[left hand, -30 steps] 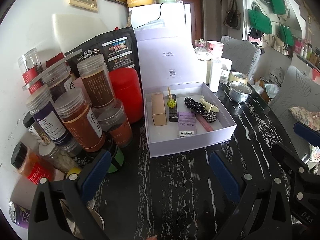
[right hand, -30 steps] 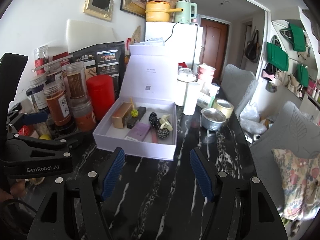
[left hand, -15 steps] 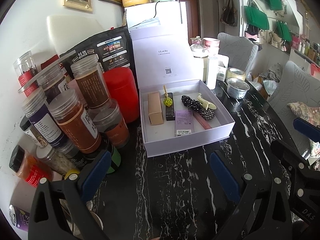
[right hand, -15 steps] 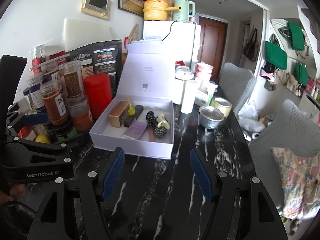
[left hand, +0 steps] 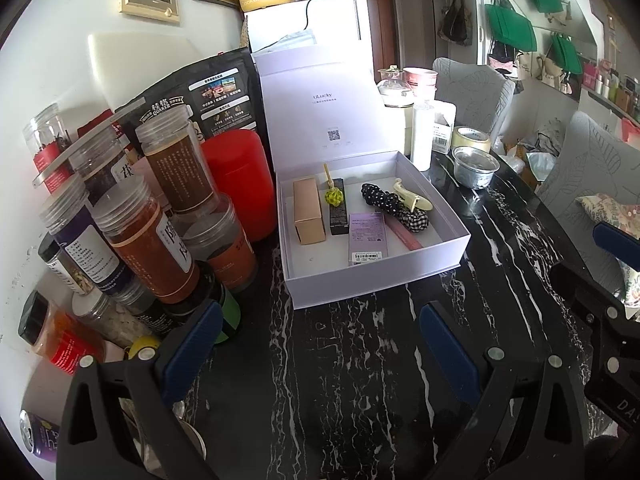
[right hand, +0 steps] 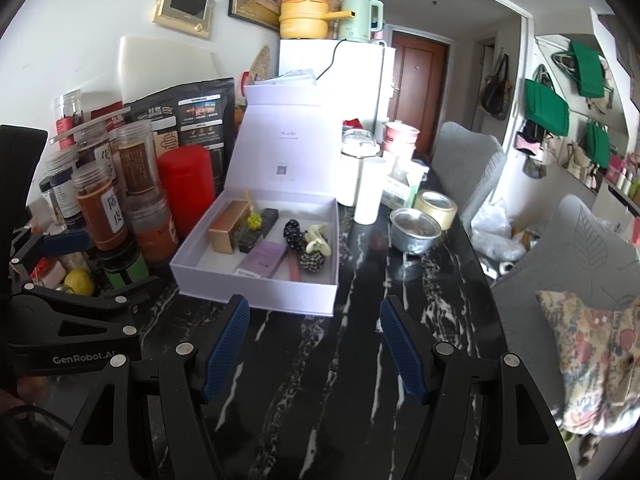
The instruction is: Organize rigid objects
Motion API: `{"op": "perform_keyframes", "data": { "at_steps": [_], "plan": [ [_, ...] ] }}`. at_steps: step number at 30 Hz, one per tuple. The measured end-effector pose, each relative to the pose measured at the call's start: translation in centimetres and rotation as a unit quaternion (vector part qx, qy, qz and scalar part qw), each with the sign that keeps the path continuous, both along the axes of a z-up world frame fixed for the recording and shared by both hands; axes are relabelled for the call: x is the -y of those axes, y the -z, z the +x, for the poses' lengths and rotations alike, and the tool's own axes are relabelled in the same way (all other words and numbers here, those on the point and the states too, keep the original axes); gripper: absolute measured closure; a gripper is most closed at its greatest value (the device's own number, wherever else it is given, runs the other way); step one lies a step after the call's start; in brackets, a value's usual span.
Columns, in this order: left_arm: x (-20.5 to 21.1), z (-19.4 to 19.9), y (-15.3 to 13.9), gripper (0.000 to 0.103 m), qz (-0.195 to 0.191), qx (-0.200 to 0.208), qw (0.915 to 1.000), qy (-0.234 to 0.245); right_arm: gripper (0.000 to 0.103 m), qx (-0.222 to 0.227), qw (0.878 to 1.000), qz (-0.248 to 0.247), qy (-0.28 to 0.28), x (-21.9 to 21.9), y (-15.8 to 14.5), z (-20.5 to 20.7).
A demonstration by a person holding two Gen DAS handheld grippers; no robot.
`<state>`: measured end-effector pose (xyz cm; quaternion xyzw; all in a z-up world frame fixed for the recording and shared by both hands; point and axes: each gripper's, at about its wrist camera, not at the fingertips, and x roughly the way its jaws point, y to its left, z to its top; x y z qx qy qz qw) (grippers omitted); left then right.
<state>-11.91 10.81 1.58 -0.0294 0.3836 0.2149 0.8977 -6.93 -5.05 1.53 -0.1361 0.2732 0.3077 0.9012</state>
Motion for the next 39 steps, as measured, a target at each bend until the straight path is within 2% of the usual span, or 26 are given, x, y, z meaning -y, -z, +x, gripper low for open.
{"op": "perform_keyframes", "data": {
  "at_steps": [33,39],
  "plan": [
    [0.4,0.7,0.9,0.002,-0.005,-0.016,0.9998,0.011,0.034,-0.012,1.0,-0.004,0.005,0.1,0.6,0.5],
    [0.0,1.1,1.7,0.002,-0.019,-0.027,0.9994,0.011,0.034,-0.017,1.0,-0.005,0.006,0.2,0.9,0.8]
  ]
}}
